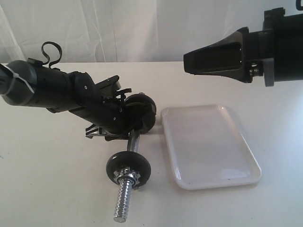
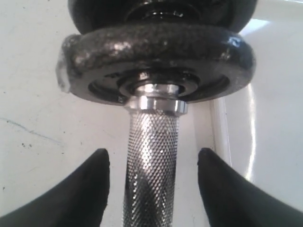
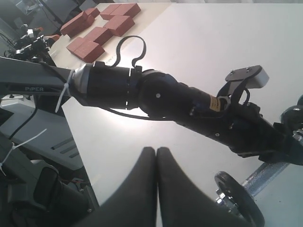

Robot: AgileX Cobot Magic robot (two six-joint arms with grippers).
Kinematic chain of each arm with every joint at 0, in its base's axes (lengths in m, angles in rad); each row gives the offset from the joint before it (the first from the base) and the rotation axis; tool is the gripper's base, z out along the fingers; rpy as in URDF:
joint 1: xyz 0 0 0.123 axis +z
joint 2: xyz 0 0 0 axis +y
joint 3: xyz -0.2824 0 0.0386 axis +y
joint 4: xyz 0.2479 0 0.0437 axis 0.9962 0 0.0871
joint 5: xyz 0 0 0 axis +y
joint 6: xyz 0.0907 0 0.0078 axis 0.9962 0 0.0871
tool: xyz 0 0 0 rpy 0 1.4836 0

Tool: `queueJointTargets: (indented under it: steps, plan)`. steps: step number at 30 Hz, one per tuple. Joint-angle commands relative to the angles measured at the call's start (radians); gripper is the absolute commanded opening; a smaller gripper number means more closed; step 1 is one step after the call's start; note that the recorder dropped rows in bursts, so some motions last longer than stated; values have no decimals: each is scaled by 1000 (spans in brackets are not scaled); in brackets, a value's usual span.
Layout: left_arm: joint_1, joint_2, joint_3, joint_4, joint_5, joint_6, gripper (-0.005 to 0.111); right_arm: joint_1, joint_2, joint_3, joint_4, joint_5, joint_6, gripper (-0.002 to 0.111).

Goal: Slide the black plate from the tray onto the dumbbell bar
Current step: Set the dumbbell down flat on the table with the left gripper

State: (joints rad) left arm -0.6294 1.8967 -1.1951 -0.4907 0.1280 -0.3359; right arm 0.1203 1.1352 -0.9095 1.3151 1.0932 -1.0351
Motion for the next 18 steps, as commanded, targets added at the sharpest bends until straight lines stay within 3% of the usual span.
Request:
queueJointTargets:
  steps: [1, 18]
  plan:
    - [0, -11, -4, 39, 46, 10, 64, 1, -8, 6, 7, 5, -4, 0]
    - [0, -11, -4, 59, 98, 23, 64, 1, -8, 6, 7, 6, -4, 0]
